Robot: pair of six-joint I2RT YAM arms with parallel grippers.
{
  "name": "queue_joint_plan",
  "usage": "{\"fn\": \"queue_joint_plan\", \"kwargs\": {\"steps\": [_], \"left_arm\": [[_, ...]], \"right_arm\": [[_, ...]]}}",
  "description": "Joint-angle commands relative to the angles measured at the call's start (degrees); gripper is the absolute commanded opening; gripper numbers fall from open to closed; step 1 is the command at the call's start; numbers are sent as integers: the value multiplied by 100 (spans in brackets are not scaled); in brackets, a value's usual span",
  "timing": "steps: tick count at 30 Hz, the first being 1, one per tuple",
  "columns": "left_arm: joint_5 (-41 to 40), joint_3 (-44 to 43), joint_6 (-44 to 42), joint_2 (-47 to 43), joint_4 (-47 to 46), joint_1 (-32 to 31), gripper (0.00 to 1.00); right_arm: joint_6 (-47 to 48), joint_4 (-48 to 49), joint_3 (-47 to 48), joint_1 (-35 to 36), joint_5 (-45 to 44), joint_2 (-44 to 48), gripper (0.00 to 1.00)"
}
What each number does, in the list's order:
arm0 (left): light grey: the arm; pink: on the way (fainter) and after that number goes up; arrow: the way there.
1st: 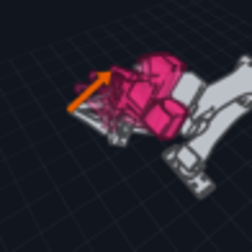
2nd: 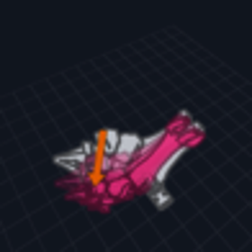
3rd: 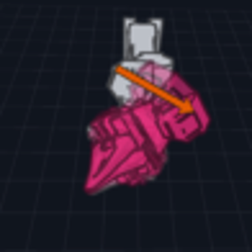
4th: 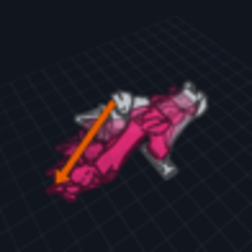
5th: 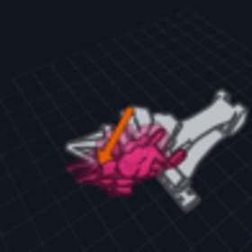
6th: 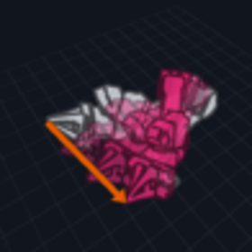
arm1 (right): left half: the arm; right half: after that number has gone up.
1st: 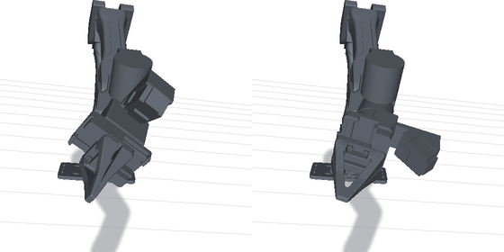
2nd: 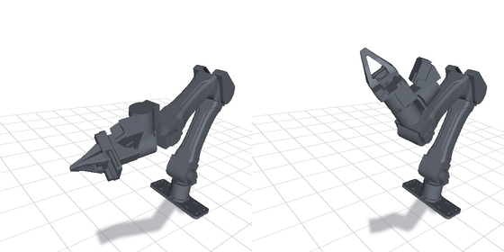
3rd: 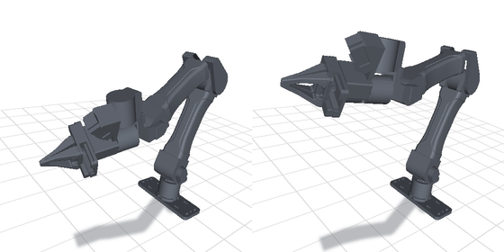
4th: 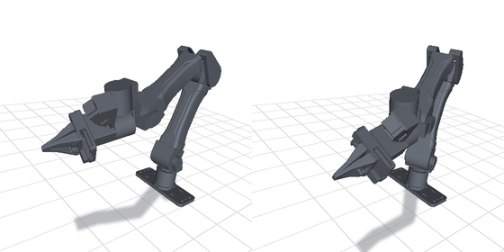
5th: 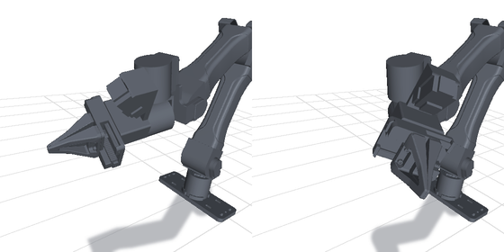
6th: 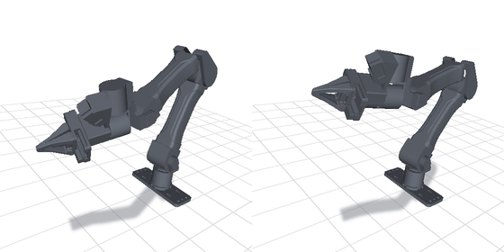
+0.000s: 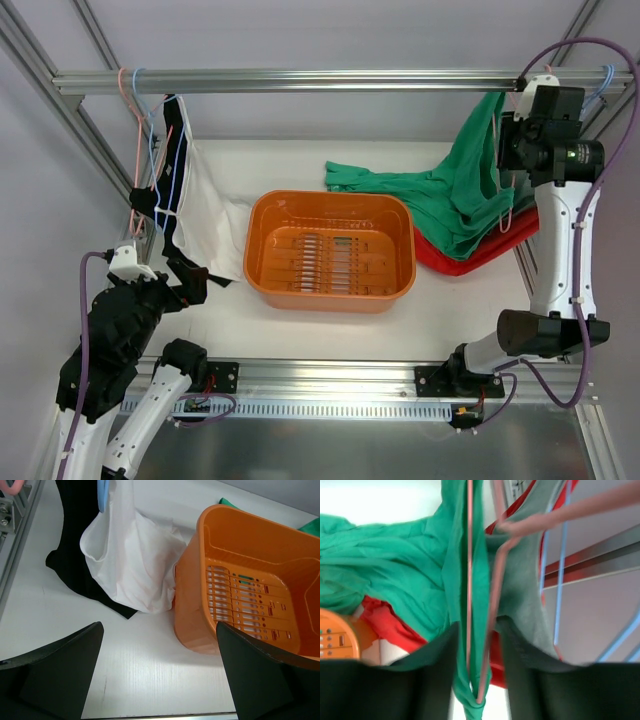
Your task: Remove the tank top from the hanger
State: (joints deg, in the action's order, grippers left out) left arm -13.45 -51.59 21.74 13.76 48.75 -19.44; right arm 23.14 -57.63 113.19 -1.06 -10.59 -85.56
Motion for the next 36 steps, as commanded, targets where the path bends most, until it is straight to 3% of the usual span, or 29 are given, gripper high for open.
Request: {"fn": "queue_joint_plan", "kwargs": {"steps": [1, 3, 7, 10, 19, 22, 36], "left_arm": [[88, 62, 68, -22, -155, -16, 99], [88, 62, 68, -14, -173, -16, 99], [88, 70, 68, -5, -173, -16, 99], [71, 70, 68, -22, -173, -16, 99], [53, 79, 76, -75, -182, -16, 99], [53, 79, 76, -75, -173, -16, 99], [27, 88, 85, -128, -173, -16, 99]], "right_arm": [[16, 269, 467, -166, 355, 39, 35], [-2, 304, 450, -184, 400, 48, 23], [-99, 375, 450, -193, 426, 39, 20], [-151, 419, 432, -219, 479, 31, 12], [-397, 884, -235, -404, 733, 232, 12], [-494, 981, -297, -430, 786, 311, 0], [-609, 1711, -455, -448, 1217, 936, 0]]}}
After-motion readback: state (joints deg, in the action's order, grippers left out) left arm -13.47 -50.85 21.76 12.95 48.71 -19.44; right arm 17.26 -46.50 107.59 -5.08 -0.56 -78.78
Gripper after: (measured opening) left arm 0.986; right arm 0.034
